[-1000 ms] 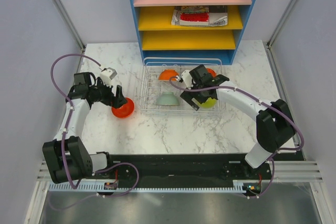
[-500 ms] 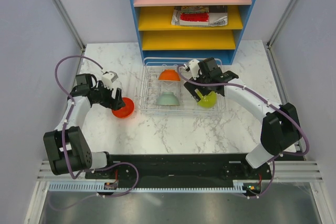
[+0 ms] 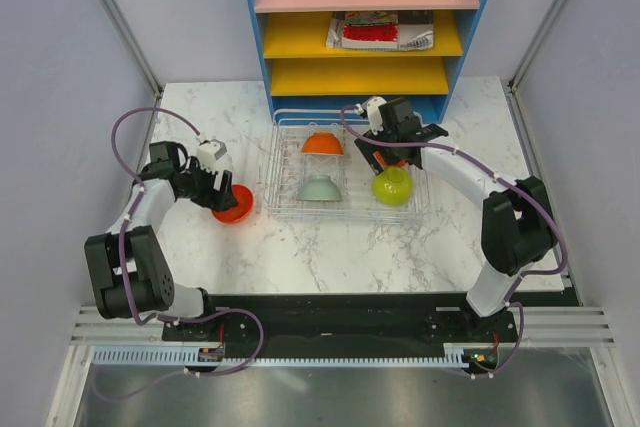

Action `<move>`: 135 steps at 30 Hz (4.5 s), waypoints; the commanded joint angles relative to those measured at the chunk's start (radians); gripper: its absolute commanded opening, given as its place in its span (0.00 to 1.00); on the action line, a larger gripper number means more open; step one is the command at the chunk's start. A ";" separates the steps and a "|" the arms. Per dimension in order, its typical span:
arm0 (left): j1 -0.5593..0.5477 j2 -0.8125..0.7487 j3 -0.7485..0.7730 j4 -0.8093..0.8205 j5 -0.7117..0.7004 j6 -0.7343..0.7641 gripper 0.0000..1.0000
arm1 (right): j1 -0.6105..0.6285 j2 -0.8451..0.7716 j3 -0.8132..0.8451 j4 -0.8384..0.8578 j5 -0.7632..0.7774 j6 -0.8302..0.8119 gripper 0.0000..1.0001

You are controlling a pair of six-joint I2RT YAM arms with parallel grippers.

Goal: Load the bowls into the dish rack

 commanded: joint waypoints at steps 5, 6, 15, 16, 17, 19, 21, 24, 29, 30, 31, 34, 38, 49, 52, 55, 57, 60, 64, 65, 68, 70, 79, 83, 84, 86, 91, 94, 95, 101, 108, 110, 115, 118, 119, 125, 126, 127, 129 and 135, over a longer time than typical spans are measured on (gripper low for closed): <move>0.007 0.032 -0.012 0.062 -0.048 0.032 0.85 | 0.006 -0.016 0.020 0.063 0.012 0.021 0.98; 0.008 0.024 -0.012 0.065 -0.047 0.028 0.85 | 0.006 -0.014 0.017 0.061 0.004 0.022 0.98; 0.024 -0.073 -0.052 0.125 -0.023 0.008 0.85 | 0.003 -0.026 0.006 0.061 -0.011 0.025 0.98; 0.024 -0.053 -0.050 0.125 -0.028 0.009 0.85 | 0.006 -0.028 0.007 0.061 -0.011 0.030 0.98; 0.024 -0.037 -0.047 0.126 -0.031 0.011 0.84 | 0.006 -0.032 0.009 0.063 -0.011 0.033 0.98; 0.024 -0.004 -0.041 0.122 -0.037 0.017 0.78 | 0.006 -0.035 0.010 0.064 -0.011 0.035 0.98; 0.025 0.050 -0.032 0.117 -0.037 0.025 0.71 | 0.006 -0.040 0.006 0.074 -0.005 0.038 0.98; 0.025 0.119 -0.015 0.108 -0.034 0.031 0.60 | 0.004 -0.042 -0.002 0.087 0.009 0.041 0.98; 0.025 0.148 -0.006 0.102 -0.033 0.035 0.29 | 0.007 -0.036 0.003 0.094 0.052 0.042 0.98; 0.025 0.145 -0.004 0.102 -0.031 0.034 0.23 | 0.006 -0.035 0.006 0.095 0.081 0.045 0.98; 0.025 0.142 -0.007 0.102 -0.028 0.034 0.17 | 0.006 -0.034 0.004 0.100 0.090 0.045 0.98; 0.024 0.133 -0.007 0.102 -0.022 0.029 0.02 | 0.007 -0.031 0.007 0.100 0.131 0.038 0.98; 0.025 0.119 -0.008 0.100 -0.020 0.015 0.02 | 0.007 -0.020 0.000 0.100 0.173 0.022 0.98; 0.063 0.092 0.002 0.109 0.001 -0.023 0.02 | 0.010 0.046 -0.011 0.078 0.240 -0.017 0.98; 0.065 0.092 0.002 0.109 0.000 -0.023 0.02 | 0.018 0.063 -0.002 0.043 0.286 -0.033 0.98; 0.066 0.092 0.002 0.109 0.003 -0.021 0.02 | 0.021 0.069 0.013 -0.023 0.290 -0.040 0.98; 0.065 0.092 0.003 0.109 0.001 -0.021 0.02 | 0.021 0.066 0.023 -0.064 0.293 -0.042 0.98; 0.068 0.084 0.000 0.109 0.004 -0.021 0.02 | 0.033 0.055 0.023 -0.125 0.294 -0.053 0.98; 0.071 0.067 0.002 0.108 0.007 -0.025 0.02 | 0.046 0.024 0.007 -0.172 0.300 -0.057 0.97; 0.073 0.064 0.000 0.109 0.010 -0.026 0.02 | 0.053 0.009 0.006 -0.179 0.300 -0.059 0.98; 0.076 0.050 0.000 0.109 0.016 -0.032 0.02 | 0.059 -0.023 0.015 -0.173 0.322 -0.053 0.98; 0.076 0.036 0.002 0.109 0.024 -0.038 0.02 | 0.059 -0.035 0.053 -0.164 0.340 -0.041 0.98; 0.062 -0.056 0.161 0.076 0.291 -0.080 0.02 | 0.056 -0.193 0.208 -0.086 -0.116 0.082 0.98; 0.013 -0.039 0.275 0.040 0.469 -0.106 0.02 | 0.056 -0.218 0.201 -0.063 -0.495 0.177 0.98; -0.022 -0.034 0.296 0.039 0.490 -0.112 0.02 | 0.056 -0.210 0.199 -0.061 -0.547 0.200 0.98; -0.085 -0.034 0.347 0.039 0.492 -0.123 0.02 | 0.055 -0.198 0.202 -0.051 -0.709 0.266 0.98; -0.237 -0.017 0.430 0.037 0.489 -0.161 0.02 | 0.038 -0.178 0.132 0.121 -0.963 0.472 0.98; -0.306 0.001 0.468 0.039 0.498 -0.169 0.02 | 0.035 -0.186 0.075 0.251 -1.007 0.599 0.98; -0.331 0.006 0.477 0.039 0.500 -0.169 0.02 | 0.032 -0.187 0.064 0.279 -1.014 0.645 0.98; -0.389 0.049 0.552 0.039 0.495 -0.189 0.02 | 0.026 -0.151 0.041 0.397 -1.128 0.788 0.98; -0.421 0.098 0.582 0.048 0.438 -0.198 0.02 | 0.026 -0.169 -0.029 0.542 -1.134 0.880 0.98; -0.430 0.101 0.589 0.050 0.437 -0.199 0.02 | 0.026 -0.161 -0.030 0.545 -1.132 0.883 0.98; -0.453 0.090 0.591 0.071 0.415 -0.215 0.02 | 0.026 -0.137 -0.026 0.568 -1.132 0.912 0.98; -0.470 0.069 0.571 0.091 0.379 -0.213 0.02 | 0.026 -0.126 -0.034 0.603 -1.140 0.949 0.98; -0.476 0.061 0.562 0.100 0.363 -0.204 0.02 | 0.026 -0.126 -0.039 0.617 -1.140 0.955 0.98; -0.518 0.000 0.497 0.192 0.266 -0.207 0.02 | 0.026 -0.105 -0.063 0.687 -1.152 1.021 0.97; -0.519 -0.002 0.494 0.197 0.263 -0.209 0.02 | 0.026 -0.103 -0.063 0.690 -1.155 1.023 0.97; -0.518 -0.003 0.494 0.204 0.254 -0.209 0.02 | 0.026 -0.101 -0.065 0.692 -1.157 1.026 0.96; -0.519 -0.002 0.494 0.209 0.245 -0.210 0.02 | 0.024 -0.106 -0.071 0.712 -1.165 1.035 0.93; -0.518 0.003 0.499 0.214 0.233 -0.209 0.02 | 0.015 -0.126 -0.102 0.782 -1.209 1.068 0.84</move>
